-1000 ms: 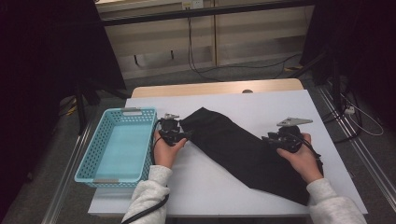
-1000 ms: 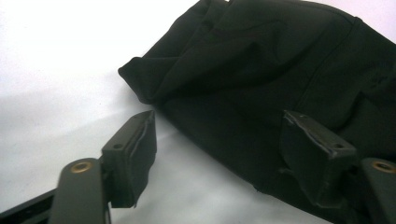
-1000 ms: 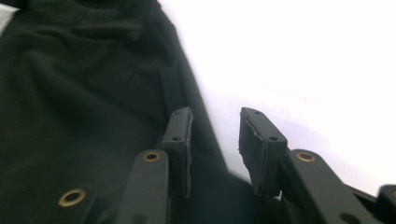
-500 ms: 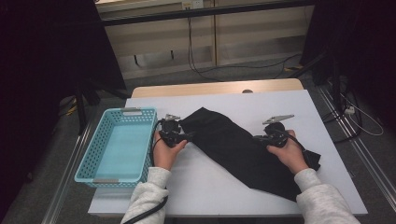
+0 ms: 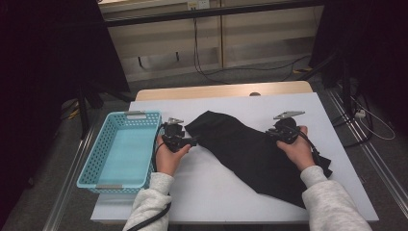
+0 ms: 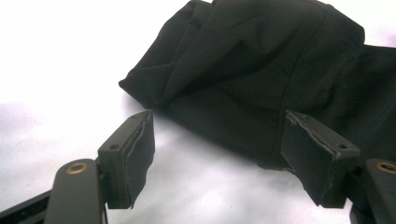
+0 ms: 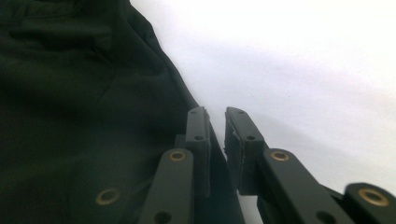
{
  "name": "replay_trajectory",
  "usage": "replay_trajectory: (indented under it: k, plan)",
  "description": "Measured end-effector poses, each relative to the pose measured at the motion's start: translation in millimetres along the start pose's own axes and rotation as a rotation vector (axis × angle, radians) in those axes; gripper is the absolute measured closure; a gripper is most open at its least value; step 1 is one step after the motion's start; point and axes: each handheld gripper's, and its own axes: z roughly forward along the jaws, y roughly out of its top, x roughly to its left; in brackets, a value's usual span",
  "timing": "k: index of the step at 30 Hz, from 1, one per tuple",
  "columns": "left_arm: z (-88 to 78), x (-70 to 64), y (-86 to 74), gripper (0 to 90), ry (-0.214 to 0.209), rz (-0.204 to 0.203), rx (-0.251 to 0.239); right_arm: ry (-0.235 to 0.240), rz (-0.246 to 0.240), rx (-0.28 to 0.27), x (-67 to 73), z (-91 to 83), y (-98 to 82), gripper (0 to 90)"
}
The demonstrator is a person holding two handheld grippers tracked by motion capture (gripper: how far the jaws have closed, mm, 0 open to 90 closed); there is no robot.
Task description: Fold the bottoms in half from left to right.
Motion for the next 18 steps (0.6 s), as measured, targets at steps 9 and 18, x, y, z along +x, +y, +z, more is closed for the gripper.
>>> replay_trajectory:
  k: [9,18]
  plan:
    - [-1.2,-0.9,-0.3,26.4,-0.008,0.003,0.001,0.057,0.014,0.002,-1.0,-30.1,-14.7,68.7]
    - [-0.4,-1.6,-0.5,26.5,-0.008,0.003,0.004,0.014,0.031,0.066,-9.7,-32.6,-35.0,73.7]
